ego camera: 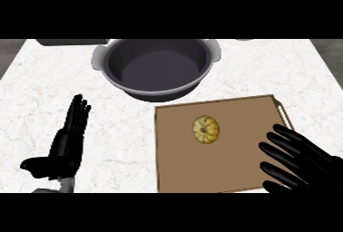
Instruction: Pick the squash from the tray and place it in the pot
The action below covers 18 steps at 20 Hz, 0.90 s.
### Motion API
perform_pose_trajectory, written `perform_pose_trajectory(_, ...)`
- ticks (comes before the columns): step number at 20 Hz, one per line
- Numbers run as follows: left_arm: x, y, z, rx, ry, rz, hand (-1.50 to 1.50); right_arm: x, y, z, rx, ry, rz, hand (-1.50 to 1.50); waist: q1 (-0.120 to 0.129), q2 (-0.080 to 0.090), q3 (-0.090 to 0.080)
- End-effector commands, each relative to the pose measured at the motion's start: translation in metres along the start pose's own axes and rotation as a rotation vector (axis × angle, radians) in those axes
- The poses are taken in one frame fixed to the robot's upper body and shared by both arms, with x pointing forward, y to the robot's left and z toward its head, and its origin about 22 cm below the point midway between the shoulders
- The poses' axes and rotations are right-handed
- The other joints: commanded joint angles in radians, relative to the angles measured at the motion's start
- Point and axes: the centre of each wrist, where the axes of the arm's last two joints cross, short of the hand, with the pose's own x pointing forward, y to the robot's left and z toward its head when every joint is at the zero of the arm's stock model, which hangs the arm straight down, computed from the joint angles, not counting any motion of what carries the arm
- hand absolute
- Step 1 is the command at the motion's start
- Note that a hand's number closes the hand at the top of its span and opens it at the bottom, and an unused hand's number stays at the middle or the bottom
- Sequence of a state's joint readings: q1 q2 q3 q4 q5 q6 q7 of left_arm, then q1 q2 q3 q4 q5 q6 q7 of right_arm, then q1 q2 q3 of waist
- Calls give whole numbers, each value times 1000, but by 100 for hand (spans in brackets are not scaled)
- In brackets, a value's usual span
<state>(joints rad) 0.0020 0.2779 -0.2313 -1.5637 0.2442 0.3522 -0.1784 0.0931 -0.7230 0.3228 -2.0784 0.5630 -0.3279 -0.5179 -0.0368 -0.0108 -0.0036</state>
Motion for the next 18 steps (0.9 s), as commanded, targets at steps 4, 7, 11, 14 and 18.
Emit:
perform_pose_trajectory(4,9,-16,-2,-12,-18,9,0,22,9,18,330,215,256,-150,11,2,0)
perform_pose_trajectory(7,5,-27,11,-35,-20,20,0,37,25,-3,367,312,306,-150,43,7,0)
perform_pose_trajectory(11,27,-13,-17,-33,-17,11,0,62,51,-33,408,364,298,-150,44,10,2)
perform_pose_trajectory(14,7,-11,12,-37,-17,5,0,59,69,-45,442,370,287,-150,44,10,3)
perform_pose_trajectory(18,15,-10,-2,-17,-28,6,0,55,83,-34,523,473,363,-150,39,9,3)
